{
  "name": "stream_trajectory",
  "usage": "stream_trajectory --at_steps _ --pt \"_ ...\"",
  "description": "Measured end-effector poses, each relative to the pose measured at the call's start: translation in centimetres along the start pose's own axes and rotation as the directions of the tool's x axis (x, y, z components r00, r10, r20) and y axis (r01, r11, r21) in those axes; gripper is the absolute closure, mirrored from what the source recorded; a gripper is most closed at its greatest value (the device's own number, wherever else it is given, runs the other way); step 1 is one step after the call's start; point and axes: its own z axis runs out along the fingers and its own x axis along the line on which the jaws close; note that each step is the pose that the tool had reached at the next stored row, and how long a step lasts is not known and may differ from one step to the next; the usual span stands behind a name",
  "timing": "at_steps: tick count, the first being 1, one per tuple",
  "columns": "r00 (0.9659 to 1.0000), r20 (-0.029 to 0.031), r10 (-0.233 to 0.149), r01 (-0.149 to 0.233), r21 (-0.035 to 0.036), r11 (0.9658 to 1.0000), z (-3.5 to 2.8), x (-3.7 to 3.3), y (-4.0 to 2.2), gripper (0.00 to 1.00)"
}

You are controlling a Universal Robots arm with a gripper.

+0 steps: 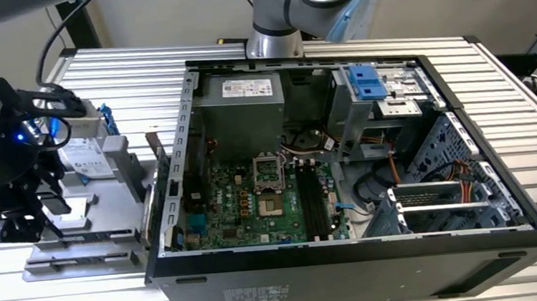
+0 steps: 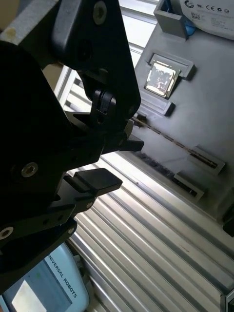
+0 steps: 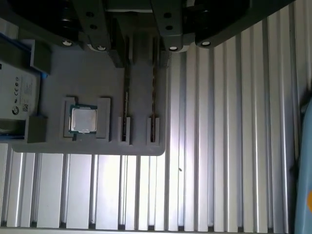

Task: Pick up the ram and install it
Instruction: 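Pick up the ram and move it above insertion slot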

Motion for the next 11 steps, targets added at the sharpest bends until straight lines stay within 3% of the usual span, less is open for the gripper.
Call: stream_trajectory --at_steps 11 --pt "1.0000 0.0000 0.004 -0.004 -0.0001 1.0000 1.66 0.01 -0.06 0.00"
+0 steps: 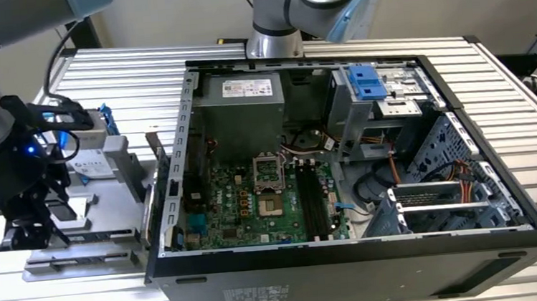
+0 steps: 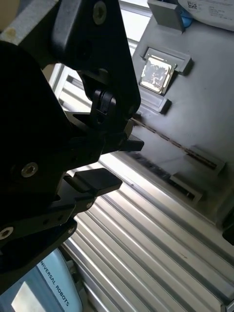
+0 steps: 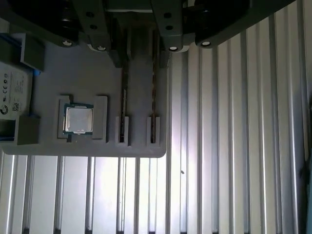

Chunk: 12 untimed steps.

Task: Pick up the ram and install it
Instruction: 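Pick up the ram and move it above insertion slot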

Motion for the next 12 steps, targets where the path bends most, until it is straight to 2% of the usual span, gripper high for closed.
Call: stream_trajectory --at_steps 12 --pt "1.0000 0.0001 0.000 0.000 0.0000 1.0000 2.10 0.33 -0.10 0.00"
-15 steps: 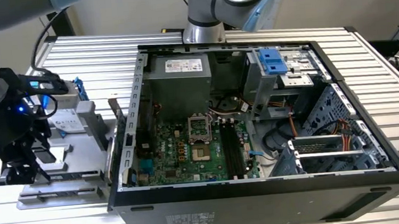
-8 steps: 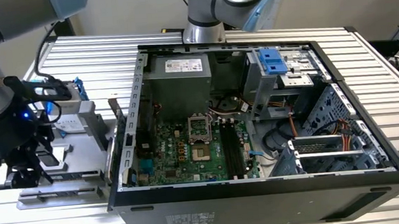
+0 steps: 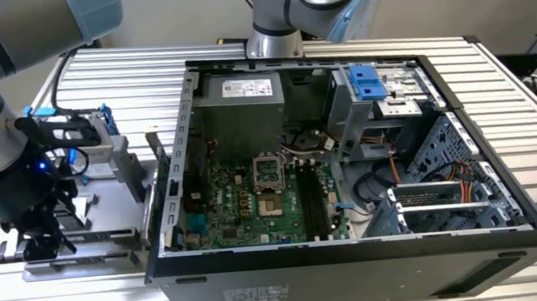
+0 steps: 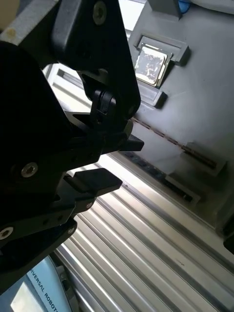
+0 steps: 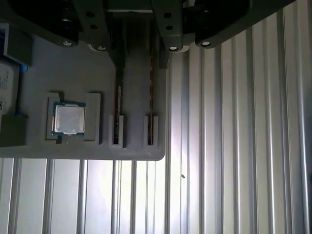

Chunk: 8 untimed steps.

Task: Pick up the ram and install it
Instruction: 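Pick up the ram and move it above insertion slot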

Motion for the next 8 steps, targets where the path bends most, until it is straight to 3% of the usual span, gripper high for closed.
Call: stream_trajectory --at_steps 8 --pt "0.9999 -0.0004 0.011 -0.011 0.0001 0.9999 1.33 0.12 -0.02 0.00"
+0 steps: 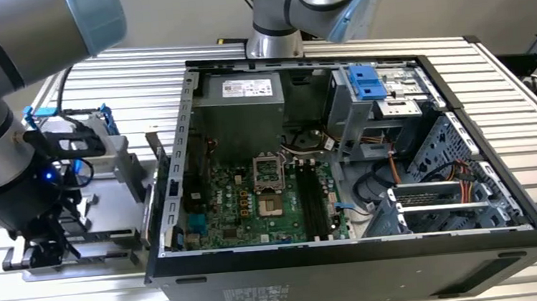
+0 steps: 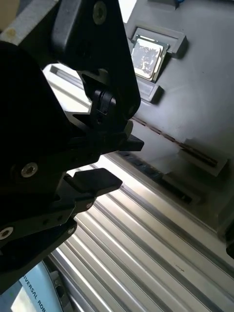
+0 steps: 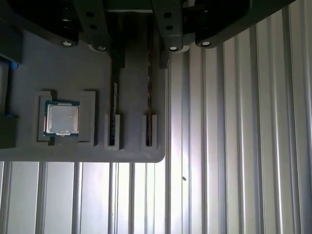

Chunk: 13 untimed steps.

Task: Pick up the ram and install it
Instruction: 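Pick up the ram and move it above insertion slot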

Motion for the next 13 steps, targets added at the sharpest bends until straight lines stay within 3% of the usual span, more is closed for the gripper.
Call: stream_trajectory --at_steps 13 --pt "1.0000 -0.0022 0.004 -0.004 -0.0001 1.0000 1.71 0.02 0.07 0.00"
